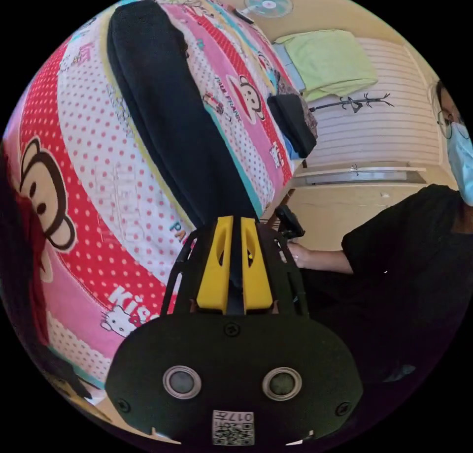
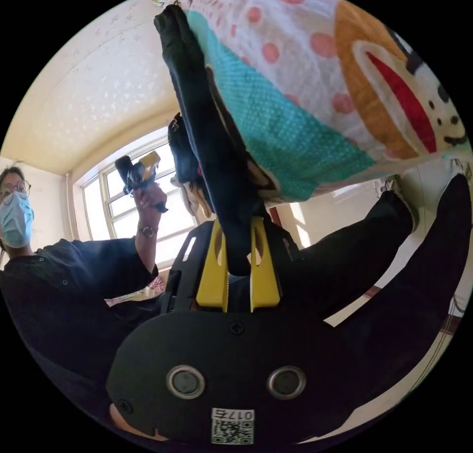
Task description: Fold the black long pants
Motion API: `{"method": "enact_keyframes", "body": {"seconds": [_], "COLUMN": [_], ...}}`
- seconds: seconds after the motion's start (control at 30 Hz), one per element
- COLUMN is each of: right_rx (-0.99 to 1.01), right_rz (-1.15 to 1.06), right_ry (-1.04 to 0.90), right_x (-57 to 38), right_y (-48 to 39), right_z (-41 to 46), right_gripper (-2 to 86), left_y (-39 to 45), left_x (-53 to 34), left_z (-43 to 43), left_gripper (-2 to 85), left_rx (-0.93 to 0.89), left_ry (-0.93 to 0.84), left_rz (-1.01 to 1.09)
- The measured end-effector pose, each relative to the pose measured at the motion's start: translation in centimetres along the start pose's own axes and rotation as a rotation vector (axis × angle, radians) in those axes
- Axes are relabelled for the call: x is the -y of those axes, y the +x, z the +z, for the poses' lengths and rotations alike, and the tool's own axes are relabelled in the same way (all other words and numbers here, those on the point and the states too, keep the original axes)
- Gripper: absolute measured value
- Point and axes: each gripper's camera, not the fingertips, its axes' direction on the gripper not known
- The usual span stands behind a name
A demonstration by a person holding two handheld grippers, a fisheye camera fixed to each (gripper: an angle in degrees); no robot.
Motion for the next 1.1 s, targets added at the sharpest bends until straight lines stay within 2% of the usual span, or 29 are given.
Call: {"method": "enact_keyframes", "body": {"seconds": [0.07,0.17,0.2,0.27,0.33,0.43,0.5,0.57,0.6,0.67,0.77,0.83,0.9,1.0,1.1], "right_rx": [0.066,0.018,-0.005,-0.021,0.002,0.101,0.091,0.098,0.098,0.082,-0.081,-0.177,-0.223,-0.259,-0.397], "right_rz": [-0.057,-0.168,-0.194,-0.293,-0.341,-0.443,-0.489,-0.506,-0.510,-0.507,-0.483,-0.407,-0.323,-0.381,-0.226], "right_ry": [0.003,-0.011,-0.020,-0.044,-0.014,0.012,0.068,0.066,0.052,-0.018,0.004,0.031,0.041,0.057,0.035], "right_x": [-1.4,-2.5,-2.7,-3.6,-4.7,-6.5,-7.0,-5.2,-4.3,0.7,7.9,11.7,13.3,10.0,4.0], "right_y": [-3.0,-8.4,-9.6,-14.2,-17.2,-21.4,-23.1,-23.3,-23.1,-21.8,-18.8,-16.7,-15.8,-17.3,-15.4], "right_z": [-1.4,-3.5,-3.8,-4.6,-5.7,-8.0,-9.5,-10.4,-10.3,-9.4,-8.8,-9.2,-9.6,-9.6,-9.2], "right_gripper": [7.6,6.9,6.7,5.9,5.3,4.8,4.9,5.4,5.6,7.9,10.0,10.4,11.8,12.7,14.1], "left_y": [0.6,1.3,1.3,1.1,1.8,4.6,7.1,8.1,7.6,4.0,-0.7,-2.1,-2.5,-2.2,-1.7], "left_x": [5.7,11.3,12.0,13.1,11.7,7.4,4.2,0.8,0.1,-2.8,-7.2,-9.1,-10.1,-10.2,-8.2], "left_z": [-1.7,0.8,2.0,8.3,11.4,16.2,18.9,21.2,21.6,22.5,22.0,20.8,19.0,14.9,11.6], "left_gripper": [-0.4,-0.9,-0.9,-1.0,-1.0,-1.0,-1.0,-1.0,-1.0,-1.0,-1.0,-0.9,-0.9,-0.6,0.5], "left_rx": [0.096,0.114,0.107,0.045,0.006,-0.241,-0.415,-0.671,-0.712,-0.802,-0.788,-0.735,-0.660,-0.546,-0.461], "left_ry": [0.042,-0.032,-0.059,-0.238,-0.255,-0.374,-0.421,-0.355,-0.326,-0.167,0.010,0.053,0.051,0.082,0.142], "left_rz": [0.168,0.351,0.375,0.382,0.390,0.370,0.362,0.241,0.173,-0.124,-0.437,-0.522,-0.537,-0.494,-0.417]}}
